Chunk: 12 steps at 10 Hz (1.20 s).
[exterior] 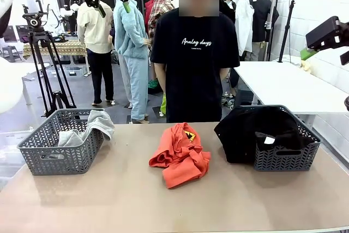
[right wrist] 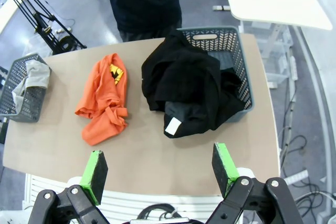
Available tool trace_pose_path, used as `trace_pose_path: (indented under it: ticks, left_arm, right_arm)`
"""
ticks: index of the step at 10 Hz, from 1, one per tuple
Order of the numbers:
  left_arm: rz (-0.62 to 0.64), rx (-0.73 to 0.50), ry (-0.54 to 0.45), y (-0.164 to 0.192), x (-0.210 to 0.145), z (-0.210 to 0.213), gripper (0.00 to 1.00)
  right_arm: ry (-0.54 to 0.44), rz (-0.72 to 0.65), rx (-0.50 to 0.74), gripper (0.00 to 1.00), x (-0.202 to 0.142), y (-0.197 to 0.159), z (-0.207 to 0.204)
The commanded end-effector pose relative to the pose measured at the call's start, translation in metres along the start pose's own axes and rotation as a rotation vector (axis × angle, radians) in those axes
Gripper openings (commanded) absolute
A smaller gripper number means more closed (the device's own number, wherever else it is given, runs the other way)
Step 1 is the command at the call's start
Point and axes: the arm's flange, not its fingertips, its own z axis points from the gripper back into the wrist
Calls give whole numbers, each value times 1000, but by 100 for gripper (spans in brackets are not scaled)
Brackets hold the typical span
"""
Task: Sort the tops and bottoms.
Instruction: Lift clothes from the center of the table with your right hand.
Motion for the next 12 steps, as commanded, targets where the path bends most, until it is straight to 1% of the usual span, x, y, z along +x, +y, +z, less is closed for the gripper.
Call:
trace_pose_path:
  ticks: [1, 2, 3, 4, 5, 6, 7, 8, 9, 10, 11, 12]
  left_arm:
    - [-24, -1, -14, 2, 2, 0, 100]
    - [0, 0, 0, 0, 0, 0, 100]
    - [36, 99, 78, 25, -28, -15, 100]
    - [77, 207, 99, 55, -67, -27, 100]
    - [59, 256, 92, 76, -110, -32, 100]
    - [30, 343, 17, 98, -157, -39, 100]
    - [42, 354, -9, 112, -191, -45, 100]
    - [33, 321, -64, 120, -216, -51, 100]
    - [67, 321, -85, 124, -239, -58, 100]
    - [105, 317, -66, 125, -261, -61, 100]
    - [57, 263, 143, 120, -282, -67, 100]
    - [25, 232, 319, 123, -296, -68, 100]
  right_arm:
    - [11, 6, 2, 100, 0, -1, -1]
    - [11, 6, 2, 100, 0, -1, -1]
    - [11, 6, 2, 100, 0, -1, -1]
    - [11, 6, 2, 100, 0, -1, -1]
    - [11, 6, 2, 100, 0, -1, -1]
    - [11, 6, 2, 100, 0, -1, -1]
    - [11, 6, 2, 100, 0, -1, -1]
    - [11, 6, 2, 100, 0, -1, -1]
    - [11, 6, 2, 100, 0, -1, -1]
    - [11, 6, 2, 100, 0, -1, -1]
    - [11, 6, 2, 100, 0, -1, -1]
    - [11, 6, 2, 100, 0, -1, -1]
